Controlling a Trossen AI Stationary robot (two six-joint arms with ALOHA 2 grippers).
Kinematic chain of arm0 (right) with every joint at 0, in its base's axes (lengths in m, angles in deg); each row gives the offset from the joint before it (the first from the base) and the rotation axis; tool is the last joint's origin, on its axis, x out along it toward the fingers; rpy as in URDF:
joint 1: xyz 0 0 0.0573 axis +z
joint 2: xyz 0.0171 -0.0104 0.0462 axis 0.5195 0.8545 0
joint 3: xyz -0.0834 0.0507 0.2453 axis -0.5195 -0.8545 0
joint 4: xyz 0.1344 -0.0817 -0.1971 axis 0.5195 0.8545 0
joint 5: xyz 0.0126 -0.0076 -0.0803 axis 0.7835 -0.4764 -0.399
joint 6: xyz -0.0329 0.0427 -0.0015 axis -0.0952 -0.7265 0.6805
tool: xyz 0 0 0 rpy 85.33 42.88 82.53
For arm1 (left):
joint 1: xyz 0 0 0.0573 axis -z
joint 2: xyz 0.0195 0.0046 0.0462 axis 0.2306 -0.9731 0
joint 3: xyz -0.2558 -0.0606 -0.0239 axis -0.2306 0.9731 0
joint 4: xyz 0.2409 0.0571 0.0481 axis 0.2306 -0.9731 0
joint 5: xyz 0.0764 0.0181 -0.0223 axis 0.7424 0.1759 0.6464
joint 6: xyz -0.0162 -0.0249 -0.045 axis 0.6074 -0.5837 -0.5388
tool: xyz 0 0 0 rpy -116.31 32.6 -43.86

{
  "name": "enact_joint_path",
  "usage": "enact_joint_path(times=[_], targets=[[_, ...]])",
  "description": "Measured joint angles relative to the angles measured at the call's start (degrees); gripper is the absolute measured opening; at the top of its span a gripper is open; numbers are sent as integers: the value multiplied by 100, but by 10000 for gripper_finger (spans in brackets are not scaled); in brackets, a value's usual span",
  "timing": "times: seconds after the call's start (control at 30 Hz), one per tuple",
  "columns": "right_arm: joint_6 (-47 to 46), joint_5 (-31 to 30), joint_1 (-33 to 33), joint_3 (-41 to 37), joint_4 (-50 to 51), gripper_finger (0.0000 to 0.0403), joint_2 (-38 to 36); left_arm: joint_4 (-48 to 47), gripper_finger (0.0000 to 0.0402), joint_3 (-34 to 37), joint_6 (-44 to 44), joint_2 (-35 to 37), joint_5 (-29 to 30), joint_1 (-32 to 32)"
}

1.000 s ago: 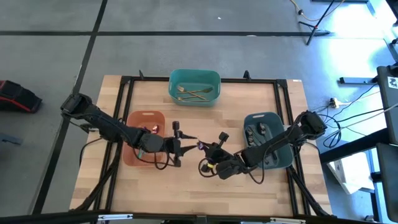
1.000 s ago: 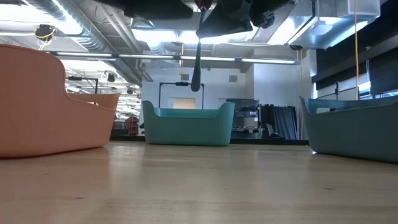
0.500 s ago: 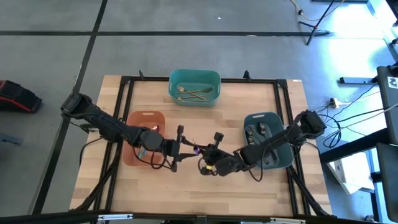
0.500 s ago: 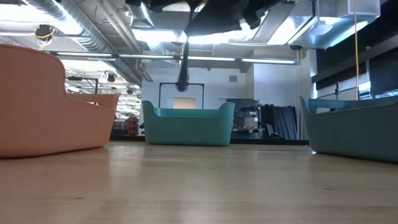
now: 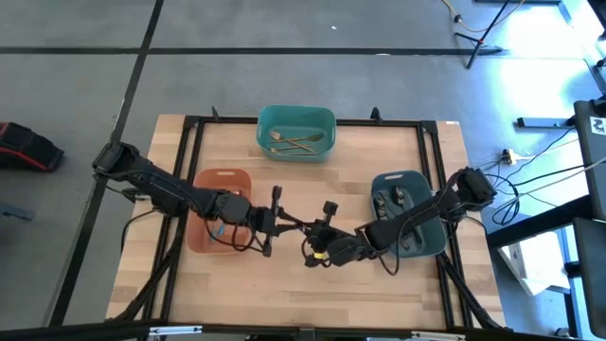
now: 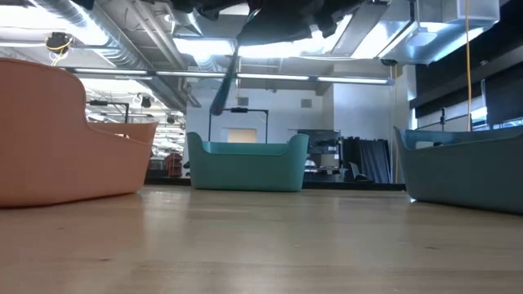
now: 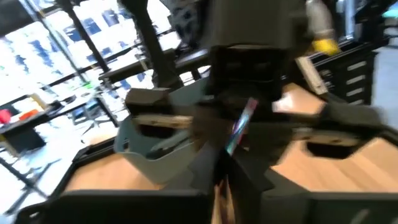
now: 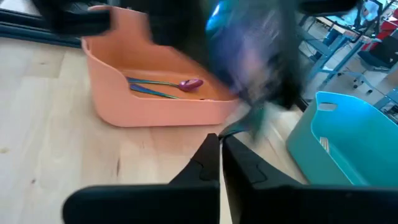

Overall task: Sort silverware by color (type)
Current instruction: Put the purple spoon into the orange bin

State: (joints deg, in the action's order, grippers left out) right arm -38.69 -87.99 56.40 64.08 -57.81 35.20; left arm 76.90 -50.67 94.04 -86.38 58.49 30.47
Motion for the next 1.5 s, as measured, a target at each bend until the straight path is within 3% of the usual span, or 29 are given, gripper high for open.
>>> enact_joint_path(times=[0.13,0.3,0.47,0.57,0.7,0.87,1.17,1.33,1.5], targets=[[-165,17,16,0,21,8,0,-22,10,-4,100,0,357,54],[-152,-420,206,0,443,65,-225,-586,6,-2,90,248,791,137],[-471,-1325,554,2,1892,133,-585,-1248,5,0,-82,785,1471,61],[-690,-1286,567,-16,2724,154,-727,-1742,5,2,-413,1133,1679,-26],[-778,-1009,320,-342,2946,156,-758,-2867,5,-217,-1198,1515,1738,-279],[-801,-1004,-122,-849,2817,151,-754,-5001,5,-951,-2434,1693,1697,-509],[-467,-543,-834,-1361,1784,150,-752,-8551,5,-1570,-5184,1720,1810,-598],[-753,-486,-1074,-1537,1926,150,-750,-9489,5,-1355,-6474,1732,2011,-598],[-779,-92,-1099,-1815,1402,150,-717,-9534,5,-923,-7260,1731,1920,-598]])
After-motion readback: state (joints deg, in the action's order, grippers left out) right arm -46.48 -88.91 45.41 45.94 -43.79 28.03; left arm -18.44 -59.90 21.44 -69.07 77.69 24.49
